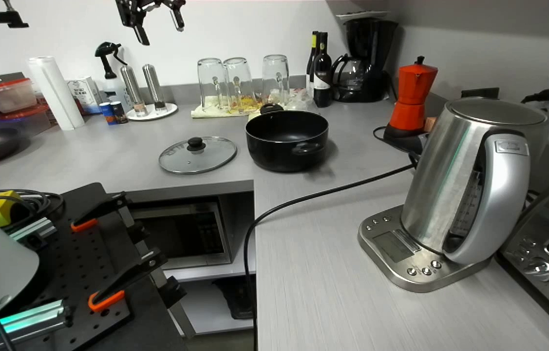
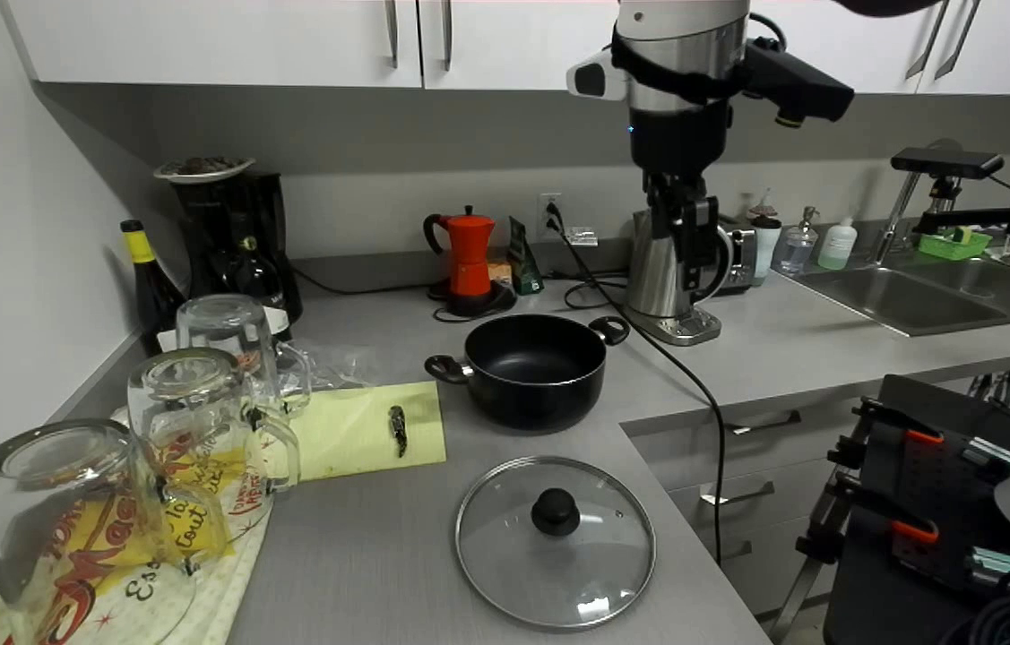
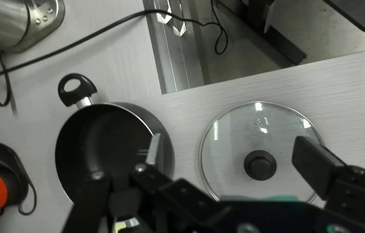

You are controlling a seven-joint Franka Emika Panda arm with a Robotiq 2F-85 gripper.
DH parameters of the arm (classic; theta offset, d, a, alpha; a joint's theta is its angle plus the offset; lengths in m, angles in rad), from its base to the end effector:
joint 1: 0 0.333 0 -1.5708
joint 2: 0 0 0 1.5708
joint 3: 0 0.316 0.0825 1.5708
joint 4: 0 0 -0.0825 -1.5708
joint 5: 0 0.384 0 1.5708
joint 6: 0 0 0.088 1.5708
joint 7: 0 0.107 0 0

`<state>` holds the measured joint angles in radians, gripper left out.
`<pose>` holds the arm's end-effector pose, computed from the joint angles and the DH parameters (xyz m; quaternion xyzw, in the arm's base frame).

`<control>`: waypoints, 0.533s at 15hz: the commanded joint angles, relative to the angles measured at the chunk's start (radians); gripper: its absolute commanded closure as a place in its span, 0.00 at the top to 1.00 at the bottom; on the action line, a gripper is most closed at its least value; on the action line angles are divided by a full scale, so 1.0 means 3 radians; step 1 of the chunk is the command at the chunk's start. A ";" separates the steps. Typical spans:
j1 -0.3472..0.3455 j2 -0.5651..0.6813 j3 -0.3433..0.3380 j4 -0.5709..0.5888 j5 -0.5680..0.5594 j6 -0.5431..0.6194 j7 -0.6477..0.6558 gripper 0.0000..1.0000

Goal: Put the lid on the pot

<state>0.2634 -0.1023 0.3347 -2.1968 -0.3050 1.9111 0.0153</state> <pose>0.4182 0.2613 0.4147 0.9225 0.3410 -0.0435 0.1755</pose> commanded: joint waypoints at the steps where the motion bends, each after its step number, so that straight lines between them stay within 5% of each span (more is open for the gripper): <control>1: 0.0121 0.0282 0.0048 0.0079 -0.0221 0.0303 -0.0200 1.00; 8: 0.0158 0.0903 -0.0004 0.0328 -0.0067 0.1037 -0.0601 1.00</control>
<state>0.3127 0.0732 0.3486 -2.1600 -0.3549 2.1589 -0.0845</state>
